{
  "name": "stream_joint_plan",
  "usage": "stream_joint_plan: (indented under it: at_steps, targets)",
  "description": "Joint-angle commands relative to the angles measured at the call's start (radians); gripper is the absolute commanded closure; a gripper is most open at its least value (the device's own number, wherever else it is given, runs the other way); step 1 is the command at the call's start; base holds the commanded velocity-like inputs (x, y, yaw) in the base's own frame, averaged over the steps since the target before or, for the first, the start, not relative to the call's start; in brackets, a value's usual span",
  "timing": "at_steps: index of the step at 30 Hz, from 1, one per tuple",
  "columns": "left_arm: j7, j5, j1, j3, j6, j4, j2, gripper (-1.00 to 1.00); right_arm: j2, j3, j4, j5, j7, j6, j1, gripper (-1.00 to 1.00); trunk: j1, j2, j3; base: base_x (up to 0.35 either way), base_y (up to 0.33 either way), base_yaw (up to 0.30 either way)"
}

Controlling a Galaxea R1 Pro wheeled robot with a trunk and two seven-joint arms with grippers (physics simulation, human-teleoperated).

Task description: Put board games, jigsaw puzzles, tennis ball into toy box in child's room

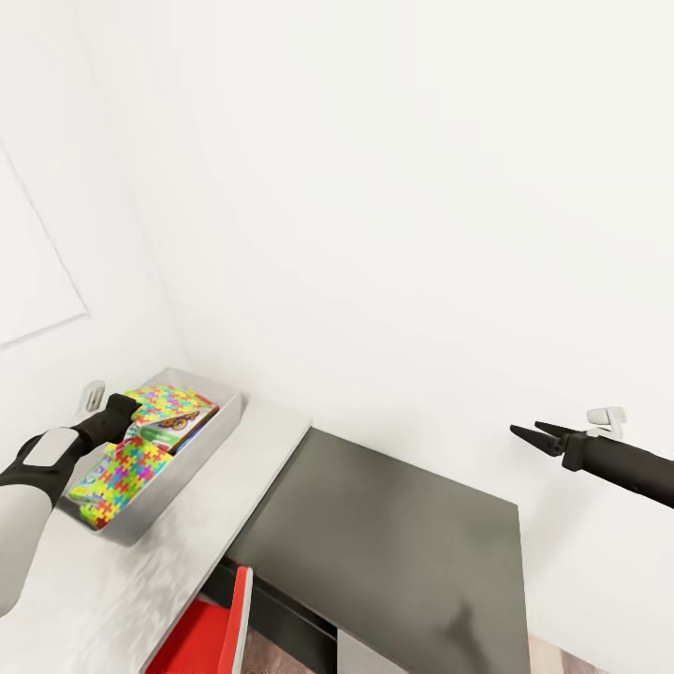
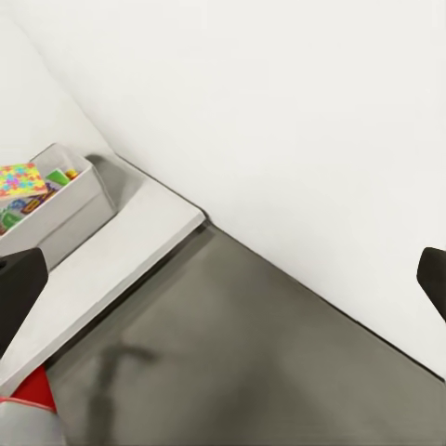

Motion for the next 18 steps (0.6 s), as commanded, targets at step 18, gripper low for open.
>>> stream_joint_plan:
  at_steps: [18]
  targets:
    - [-0.095,-0.031,-0.06,0.002,-0.049,0.01,0.007,1.0,0.001,-0.006,0.0,0.001,0.006,0.003,-0.001,-1.0,0.001,-0.002,-0.031,0.0,0.0,0.0]
